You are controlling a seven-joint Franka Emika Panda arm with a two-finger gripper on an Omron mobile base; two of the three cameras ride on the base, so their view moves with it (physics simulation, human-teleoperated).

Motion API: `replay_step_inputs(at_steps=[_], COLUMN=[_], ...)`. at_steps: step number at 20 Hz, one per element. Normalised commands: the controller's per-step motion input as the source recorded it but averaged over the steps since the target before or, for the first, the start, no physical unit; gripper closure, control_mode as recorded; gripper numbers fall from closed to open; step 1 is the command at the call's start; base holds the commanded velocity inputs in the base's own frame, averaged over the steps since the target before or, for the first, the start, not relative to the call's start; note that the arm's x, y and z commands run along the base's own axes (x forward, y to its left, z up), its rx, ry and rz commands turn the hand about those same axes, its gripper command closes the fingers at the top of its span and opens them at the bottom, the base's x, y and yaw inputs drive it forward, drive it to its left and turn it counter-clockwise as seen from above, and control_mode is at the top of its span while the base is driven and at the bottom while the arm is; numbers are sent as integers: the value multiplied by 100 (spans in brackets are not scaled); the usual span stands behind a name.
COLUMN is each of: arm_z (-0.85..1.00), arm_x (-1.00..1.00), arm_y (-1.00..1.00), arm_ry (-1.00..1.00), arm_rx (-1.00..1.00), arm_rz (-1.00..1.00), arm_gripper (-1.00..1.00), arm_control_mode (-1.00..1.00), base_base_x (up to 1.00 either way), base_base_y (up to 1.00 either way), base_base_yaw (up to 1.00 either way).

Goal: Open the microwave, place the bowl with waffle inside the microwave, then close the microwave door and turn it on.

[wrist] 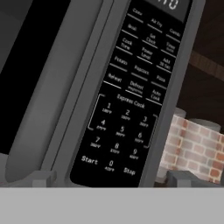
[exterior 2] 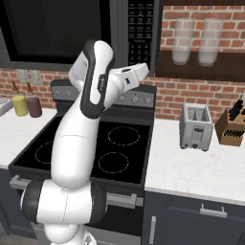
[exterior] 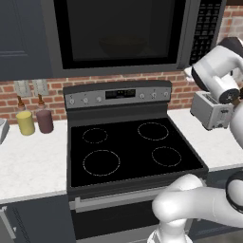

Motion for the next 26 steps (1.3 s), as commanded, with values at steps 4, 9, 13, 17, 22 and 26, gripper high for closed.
replay_step_inputs(at_steps=[4,9,13,17,22,26], arm_z=[0,0,0,0,0,0], arm_x=[0,0,0,0,0,0], arm_y=[0,1,0,0,0,0], arm_ry=[0,1,0,0,0,0], arm_rx=[0,0,0,0,0,0], arm_rz=[1,0,0,0,0,0], arm_gripper=[-100,-100,-100,-100,-100,-100], arm_control_mode=[-100,-100,-100,-100,-100,-100], base_base_x=[0,0,0,0,0,0], base_base_y=[0,0,0,0,0,0], base_base_yaw=[0,0,0,0,0,0])
